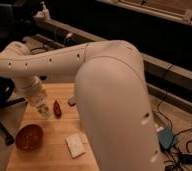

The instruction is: Place the bottle in the ceramic bowl

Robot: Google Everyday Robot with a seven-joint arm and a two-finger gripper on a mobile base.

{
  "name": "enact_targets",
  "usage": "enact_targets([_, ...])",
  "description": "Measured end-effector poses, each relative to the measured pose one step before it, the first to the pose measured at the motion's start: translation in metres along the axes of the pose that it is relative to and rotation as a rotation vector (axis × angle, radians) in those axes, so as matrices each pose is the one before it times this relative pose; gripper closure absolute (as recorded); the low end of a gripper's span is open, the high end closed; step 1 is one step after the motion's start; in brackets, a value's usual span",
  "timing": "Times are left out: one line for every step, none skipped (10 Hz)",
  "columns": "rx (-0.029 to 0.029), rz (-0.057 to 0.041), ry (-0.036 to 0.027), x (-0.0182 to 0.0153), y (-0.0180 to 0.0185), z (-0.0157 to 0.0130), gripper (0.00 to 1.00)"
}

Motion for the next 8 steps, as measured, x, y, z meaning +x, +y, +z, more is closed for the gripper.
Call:
enact_targets([-0.00341,-0.0566,-0.01087,0.00877,0.01636,-0.00159,1.0])
enact_targets([0.00297,-0.0337,-0.00573,0.00345,0.00894,-0.00036,1.0])
enact_targets([0.00953,-0.04853,-0.01652,0.00023,0.01209,-0.00207,1.0])
enact_targets([0.00928,-0.05248,-0.02017,-0.00207,0.01387,-0.0045,1.0])
enact_targets([0.00151,-0.042,-0.01104,-0.00159,0.01289,-0.00295,1.0])
enact_targets([-0.00749,-0.03283,-0.00304,-0.00104,0.0126,-0.00124,1.0])
enact_targets([-0.00993,-0.03038,0.00218,0.00121,0.01087,-0.00025,1.0])
enact_targets([-0.00985,-0.02081,0.00464,0.00132,0.00807,0.00092,1.0])
